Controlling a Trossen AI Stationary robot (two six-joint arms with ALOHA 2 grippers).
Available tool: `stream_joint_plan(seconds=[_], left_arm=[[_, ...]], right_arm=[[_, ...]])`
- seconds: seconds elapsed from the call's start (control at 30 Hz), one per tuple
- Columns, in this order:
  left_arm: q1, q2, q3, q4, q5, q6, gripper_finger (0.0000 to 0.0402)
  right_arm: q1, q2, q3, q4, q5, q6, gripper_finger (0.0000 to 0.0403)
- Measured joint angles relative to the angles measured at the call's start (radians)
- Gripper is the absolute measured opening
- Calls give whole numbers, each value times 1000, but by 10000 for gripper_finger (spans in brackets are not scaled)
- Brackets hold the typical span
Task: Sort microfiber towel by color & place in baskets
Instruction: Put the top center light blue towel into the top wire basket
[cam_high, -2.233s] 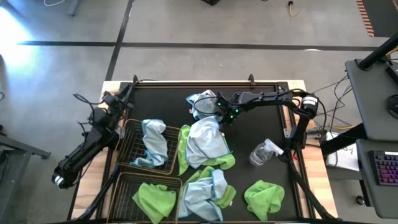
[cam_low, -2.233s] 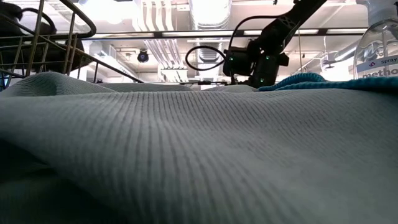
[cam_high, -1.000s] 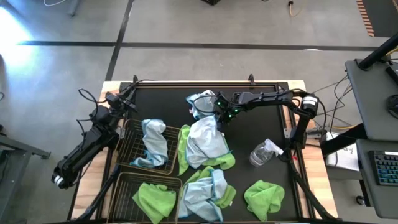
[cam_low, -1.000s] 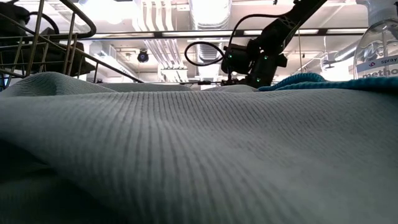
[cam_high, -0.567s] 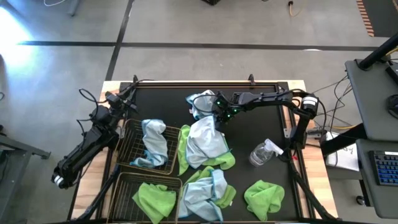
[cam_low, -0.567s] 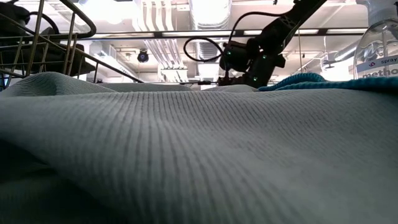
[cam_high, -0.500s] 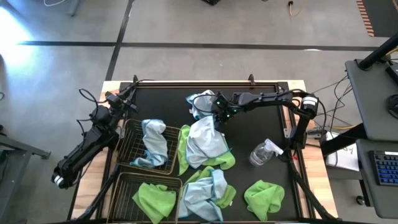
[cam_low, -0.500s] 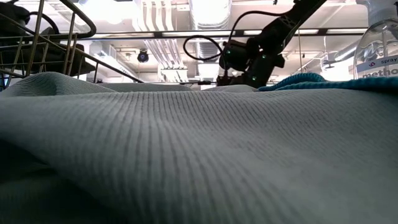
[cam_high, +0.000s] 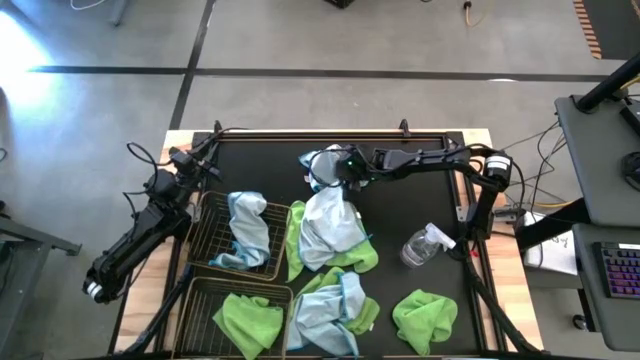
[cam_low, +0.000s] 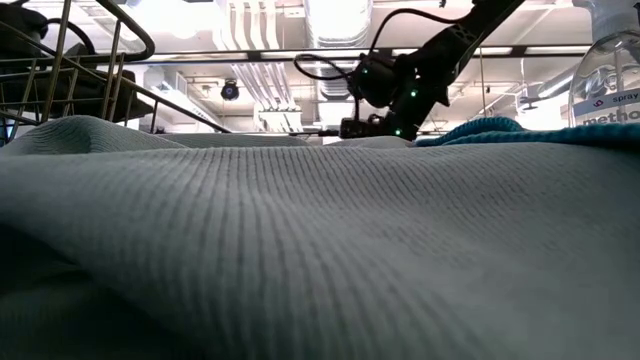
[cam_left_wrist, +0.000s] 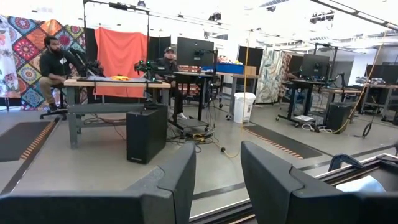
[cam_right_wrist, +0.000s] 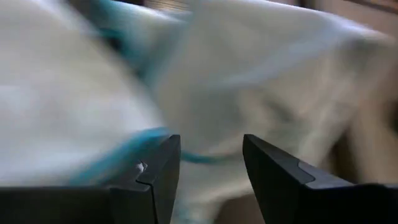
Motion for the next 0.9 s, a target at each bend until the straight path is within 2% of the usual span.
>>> stream_joint_plan(seconds=[0.07, 0.13, 0.4, 0.9], left_arm=[[0, 0, 0, 0, 0, 0, 113], [0, 0, 0, 0, 0, 0, 113], [0, 0, 0, 0, 0, 0, 113], [0, 0, 0, 0, 0, 0, 113]], right_arm=[[-3, 0, 0, 28, 115, 13, 171], [-7, 0, 0, 48, 154, 52, 171], [-11, 0, 0, 138, -9, 133, 171], [-22, 11, -34, 242, -8, 204, 171]])
